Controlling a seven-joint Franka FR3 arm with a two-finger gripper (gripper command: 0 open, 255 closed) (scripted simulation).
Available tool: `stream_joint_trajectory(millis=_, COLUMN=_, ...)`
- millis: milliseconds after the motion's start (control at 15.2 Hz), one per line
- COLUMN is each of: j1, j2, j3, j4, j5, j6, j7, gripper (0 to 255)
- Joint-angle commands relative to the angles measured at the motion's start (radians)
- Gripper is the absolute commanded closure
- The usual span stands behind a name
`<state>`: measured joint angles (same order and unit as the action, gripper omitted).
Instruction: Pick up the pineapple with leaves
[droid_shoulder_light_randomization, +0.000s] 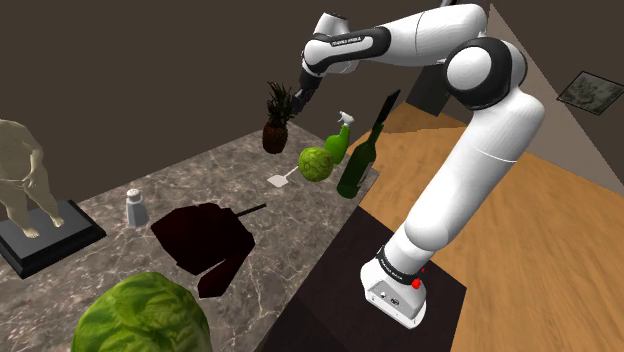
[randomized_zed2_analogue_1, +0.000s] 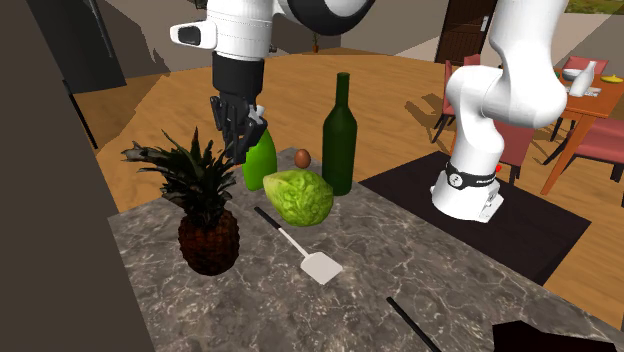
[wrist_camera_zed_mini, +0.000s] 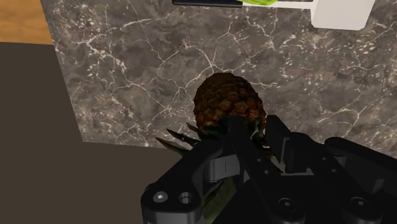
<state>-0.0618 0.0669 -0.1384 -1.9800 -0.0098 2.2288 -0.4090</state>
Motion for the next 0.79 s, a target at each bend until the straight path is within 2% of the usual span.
stream_joint_trajectory(millis=0, j1=0.0, j2=0.001, j3=0.0, j4=0.0, j5=0.0, j6=0.0, j7=0.0, gripper=255)
stream_joint_trajectory(millis=726, j1=0.001, j2=-0.03, j3=0.0, j4=0.099, j5=-0.004, j6=-0.13, j7=0.0, gripper=255)
